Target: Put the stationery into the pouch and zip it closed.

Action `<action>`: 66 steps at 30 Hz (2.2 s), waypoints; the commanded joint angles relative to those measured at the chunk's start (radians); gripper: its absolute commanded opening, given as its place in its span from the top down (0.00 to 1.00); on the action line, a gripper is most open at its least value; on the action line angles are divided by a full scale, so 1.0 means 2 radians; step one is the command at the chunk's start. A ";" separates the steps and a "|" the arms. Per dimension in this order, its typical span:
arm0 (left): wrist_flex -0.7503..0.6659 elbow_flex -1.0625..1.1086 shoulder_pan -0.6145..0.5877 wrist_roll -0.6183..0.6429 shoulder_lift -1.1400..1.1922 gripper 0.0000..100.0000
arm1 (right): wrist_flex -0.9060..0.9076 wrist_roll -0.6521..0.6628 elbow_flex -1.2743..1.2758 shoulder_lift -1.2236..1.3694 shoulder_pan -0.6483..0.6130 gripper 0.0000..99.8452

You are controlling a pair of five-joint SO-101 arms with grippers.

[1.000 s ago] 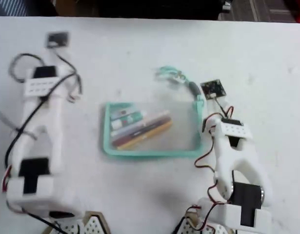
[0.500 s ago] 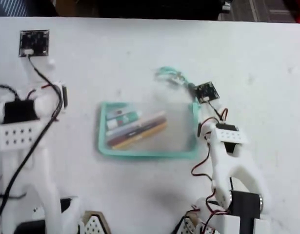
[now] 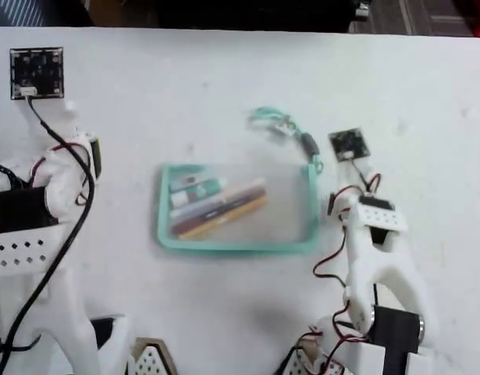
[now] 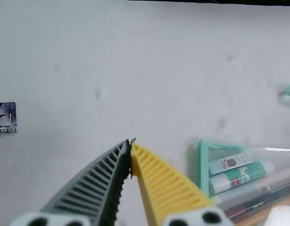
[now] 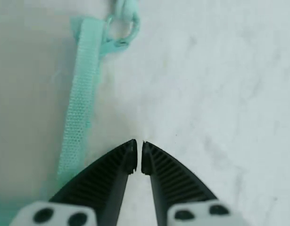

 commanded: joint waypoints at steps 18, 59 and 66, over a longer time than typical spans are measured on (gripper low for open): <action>0.250 -0.373 0.034 -0.068 -0.016 0.98 | 0.546 -0.014 -0.608 -0.204 0.030 0.98; -0.004 0.170 0.109 -0.091 -0.571 0.98 | 0.428 -0.110 -0.237 -0.791 -0.110 0.95; -0.131 0.329 0.107 -0.091 -0.571 0.98 | 0.361 -0.113 -0.132 -0.789 -0.113 0.80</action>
